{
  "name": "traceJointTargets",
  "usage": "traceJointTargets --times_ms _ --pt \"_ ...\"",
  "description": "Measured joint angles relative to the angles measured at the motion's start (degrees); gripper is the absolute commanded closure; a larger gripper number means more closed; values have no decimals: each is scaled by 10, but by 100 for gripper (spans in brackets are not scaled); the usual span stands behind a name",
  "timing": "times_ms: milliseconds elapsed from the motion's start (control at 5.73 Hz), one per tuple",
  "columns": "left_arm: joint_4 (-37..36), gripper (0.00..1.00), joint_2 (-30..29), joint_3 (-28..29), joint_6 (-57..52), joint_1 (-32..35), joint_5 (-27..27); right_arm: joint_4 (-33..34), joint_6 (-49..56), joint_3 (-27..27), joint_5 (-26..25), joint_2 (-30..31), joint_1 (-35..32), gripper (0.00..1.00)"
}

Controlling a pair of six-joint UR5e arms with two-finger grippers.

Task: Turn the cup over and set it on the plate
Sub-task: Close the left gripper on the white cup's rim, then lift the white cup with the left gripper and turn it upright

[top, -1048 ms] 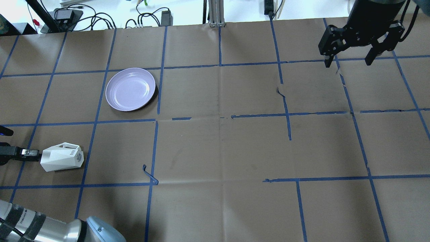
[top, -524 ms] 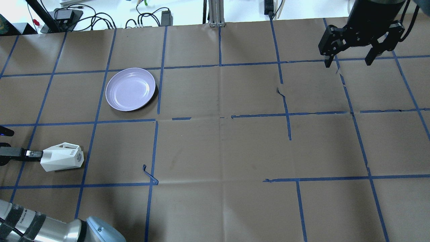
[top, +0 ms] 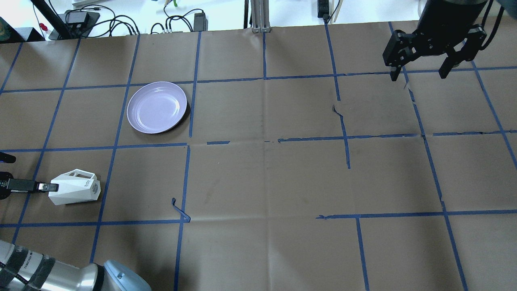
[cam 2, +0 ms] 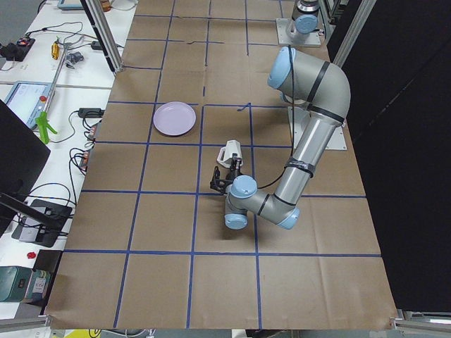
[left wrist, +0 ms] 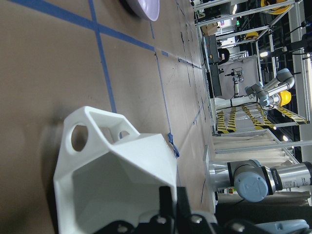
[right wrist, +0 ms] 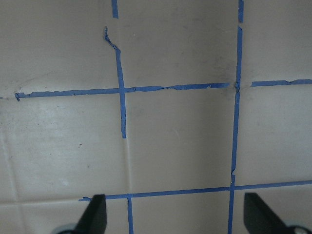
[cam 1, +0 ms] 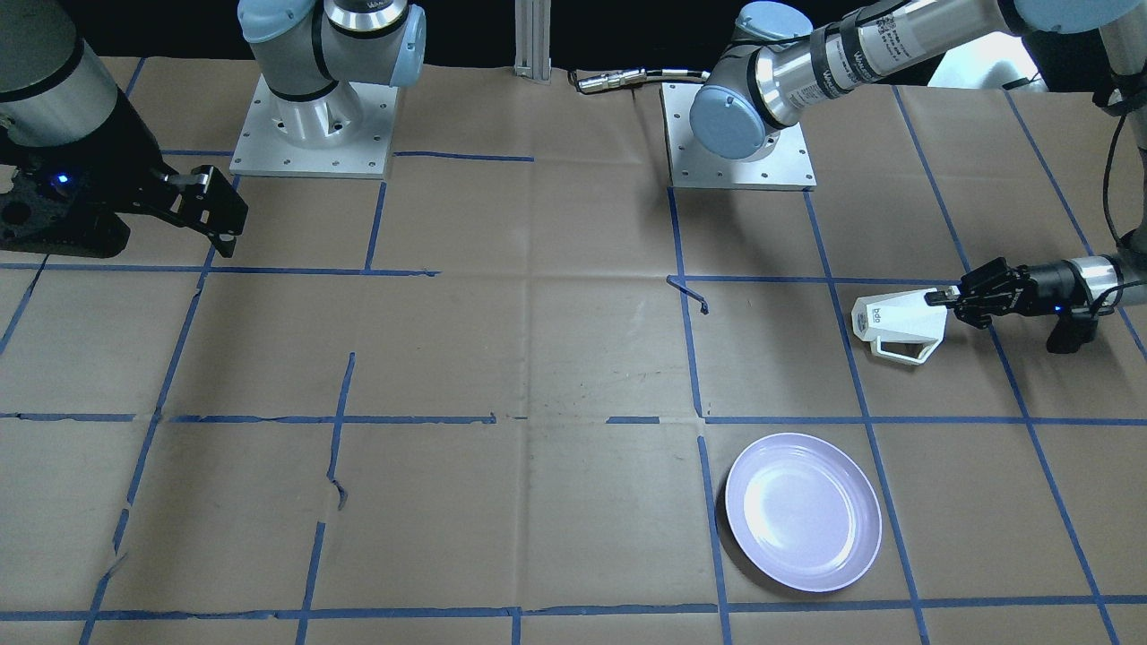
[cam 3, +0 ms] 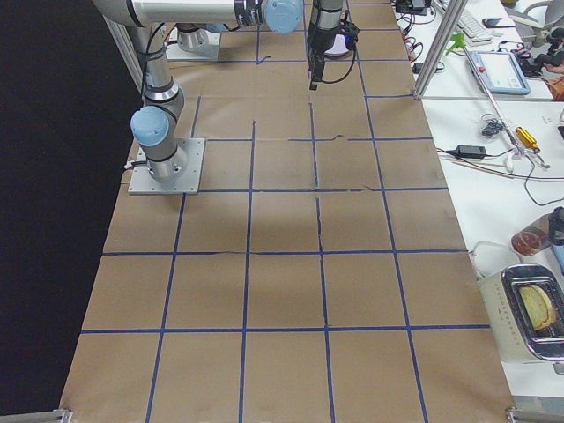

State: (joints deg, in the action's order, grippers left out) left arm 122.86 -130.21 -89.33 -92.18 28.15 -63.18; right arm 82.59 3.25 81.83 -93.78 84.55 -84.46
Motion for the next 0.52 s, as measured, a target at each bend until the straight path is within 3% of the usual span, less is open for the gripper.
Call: traceJointTargets --times_ms 175,524 --pt "10 100 15 11 15 0 -1 0 0 0 0 0 0 0" --pt "33 100 116 28 118 7 -3 0 0 0 0 0 0 0"
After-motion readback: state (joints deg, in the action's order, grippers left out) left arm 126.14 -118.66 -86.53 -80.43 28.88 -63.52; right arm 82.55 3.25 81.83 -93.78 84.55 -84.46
